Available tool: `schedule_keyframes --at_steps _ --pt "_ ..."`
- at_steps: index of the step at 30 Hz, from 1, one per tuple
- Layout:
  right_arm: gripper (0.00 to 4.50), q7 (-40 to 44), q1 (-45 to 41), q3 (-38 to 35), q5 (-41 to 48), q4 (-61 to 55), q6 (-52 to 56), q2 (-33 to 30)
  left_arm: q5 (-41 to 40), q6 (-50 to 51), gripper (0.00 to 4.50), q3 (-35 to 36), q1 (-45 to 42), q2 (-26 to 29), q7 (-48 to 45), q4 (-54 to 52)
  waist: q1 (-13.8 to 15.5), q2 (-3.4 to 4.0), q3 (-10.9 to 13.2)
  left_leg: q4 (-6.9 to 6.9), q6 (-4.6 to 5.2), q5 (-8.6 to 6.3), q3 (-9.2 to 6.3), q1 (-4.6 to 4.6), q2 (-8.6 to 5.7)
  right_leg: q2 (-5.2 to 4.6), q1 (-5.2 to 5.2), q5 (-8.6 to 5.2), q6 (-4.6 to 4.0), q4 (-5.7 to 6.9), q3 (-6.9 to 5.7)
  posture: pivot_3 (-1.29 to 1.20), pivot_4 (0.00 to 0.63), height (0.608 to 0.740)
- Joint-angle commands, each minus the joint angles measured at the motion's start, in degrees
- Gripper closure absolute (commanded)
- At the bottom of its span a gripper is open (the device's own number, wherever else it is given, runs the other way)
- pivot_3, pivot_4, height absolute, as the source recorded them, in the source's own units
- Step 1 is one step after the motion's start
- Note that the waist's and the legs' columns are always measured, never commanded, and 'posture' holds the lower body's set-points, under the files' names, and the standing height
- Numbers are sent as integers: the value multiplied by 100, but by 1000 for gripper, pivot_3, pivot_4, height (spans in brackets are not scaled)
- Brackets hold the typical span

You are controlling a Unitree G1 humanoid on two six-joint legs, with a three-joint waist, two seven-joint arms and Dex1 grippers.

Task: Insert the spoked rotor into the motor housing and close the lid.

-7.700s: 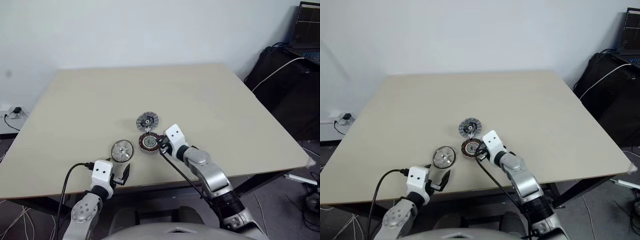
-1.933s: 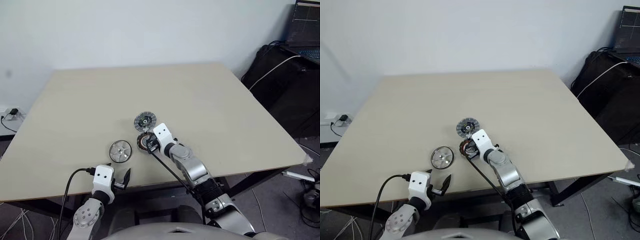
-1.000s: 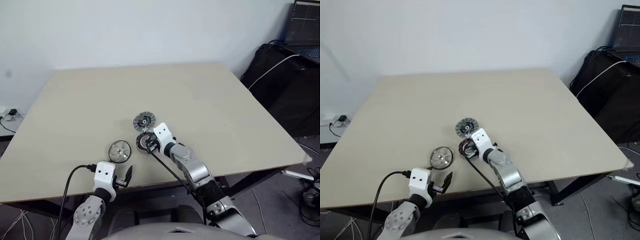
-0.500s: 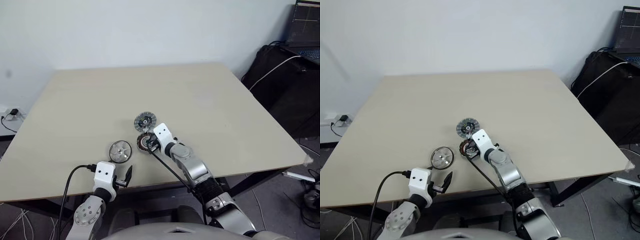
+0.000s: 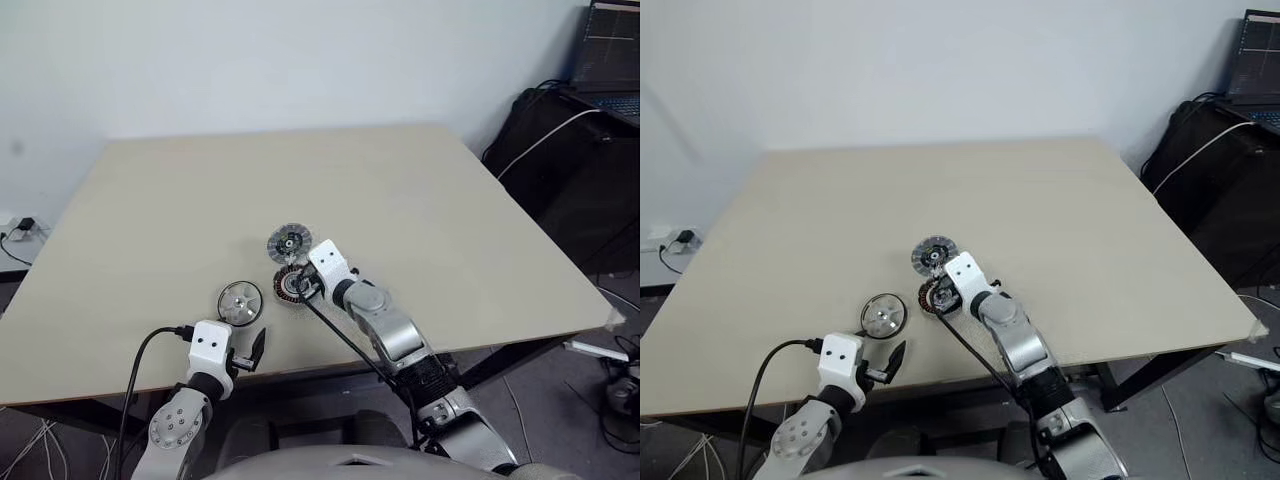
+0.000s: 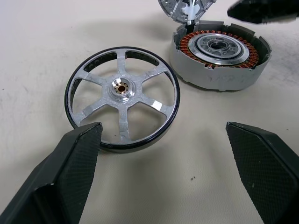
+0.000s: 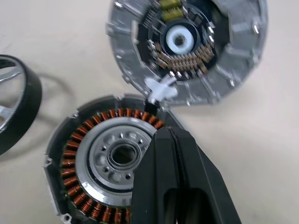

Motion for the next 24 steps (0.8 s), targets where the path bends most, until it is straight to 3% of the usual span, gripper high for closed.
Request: schedule_keyframes --at_steps 1,5,12,24 --pt "4480 161 -171 171 -86 -371 248 -52 29 -106 0 -32 -8 -37 44 -108 1 -1 0 0 -1 -1 0 1 0 0 1 0 0 0 0 0 0 740" --pt "4480 446 -158 329 -49 -636 533 -177 29 -123 0 -31 17 -56 63 -104 5 -2 1 1 -3 -2 0 0 0 -1 1 0 0 0 0 0 0 740" --pt "2311 133 -250 242 -163 -856 1064 -63 26 -160 0 -54 -27 -81 61 -34 6 -3 1 1 -6 -3 -1 0 1 0 1 0 0 1 -1 0 0 740" --pt "2311 21 -547 296 -141 -441 1397 -39 21 -233 0 -52 -5 -98 60 29 2 -3 1 1 -6 -3 0 -1 0 0 0 0 0 0 -1 0 0 740"
